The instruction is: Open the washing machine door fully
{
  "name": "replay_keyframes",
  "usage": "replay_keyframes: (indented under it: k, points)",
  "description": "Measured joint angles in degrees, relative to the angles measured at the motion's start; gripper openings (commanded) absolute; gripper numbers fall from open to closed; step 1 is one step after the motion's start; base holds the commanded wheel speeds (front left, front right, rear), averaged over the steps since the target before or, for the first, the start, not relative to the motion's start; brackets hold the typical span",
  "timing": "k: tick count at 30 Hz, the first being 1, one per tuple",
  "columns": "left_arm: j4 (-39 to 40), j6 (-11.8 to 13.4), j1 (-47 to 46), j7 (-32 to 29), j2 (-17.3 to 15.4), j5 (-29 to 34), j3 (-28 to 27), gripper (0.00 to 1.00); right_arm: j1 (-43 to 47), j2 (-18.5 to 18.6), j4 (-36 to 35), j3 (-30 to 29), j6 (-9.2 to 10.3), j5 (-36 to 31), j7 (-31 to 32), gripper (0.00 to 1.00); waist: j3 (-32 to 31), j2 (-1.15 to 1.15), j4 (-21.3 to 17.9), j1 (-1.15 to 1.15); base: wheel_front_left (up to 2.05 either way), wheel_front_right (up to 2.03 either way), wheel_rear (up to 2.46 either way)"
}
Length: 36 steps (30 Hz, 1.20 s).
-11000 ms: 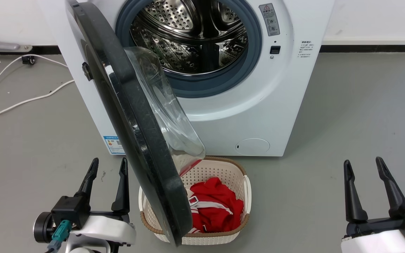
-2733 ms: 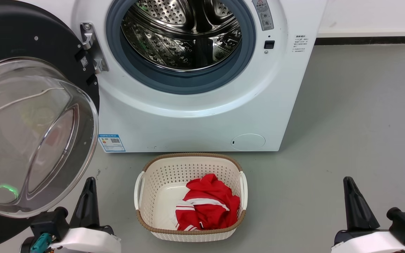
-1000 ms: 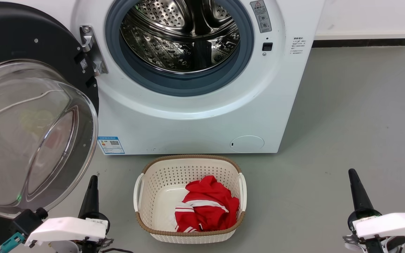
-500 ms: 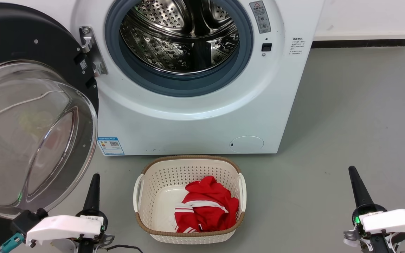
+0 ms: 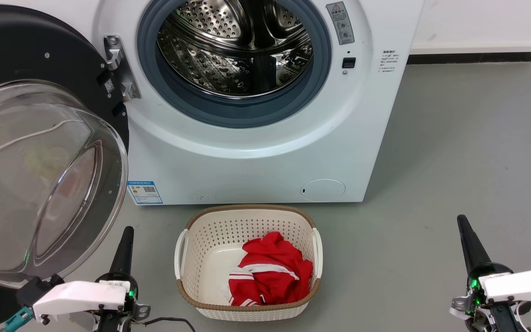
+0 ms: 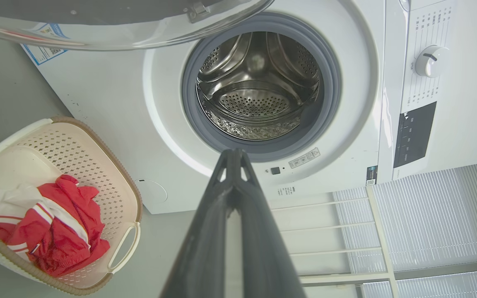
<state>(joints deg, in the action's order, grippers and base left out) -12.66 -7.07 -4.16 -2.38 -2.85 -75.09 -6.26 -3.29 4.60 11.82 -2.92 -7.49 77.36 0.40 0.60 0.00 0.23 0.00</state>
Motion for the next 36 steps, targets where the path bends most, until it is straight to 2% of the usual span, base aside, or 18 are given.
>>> replay_keyframes:
  k: [36]
  points:
    - [-1.3, -0.3, -1.7, -4.0, 0.0, -16.2, -0.2, 0.00, -2.3, -0.1, 2.0, -1.4, 0.00, 15.6, 4.2, 0.00, -0.4, 0.00, -0.2, 0.00, 0.00, 0.00, 0.00]
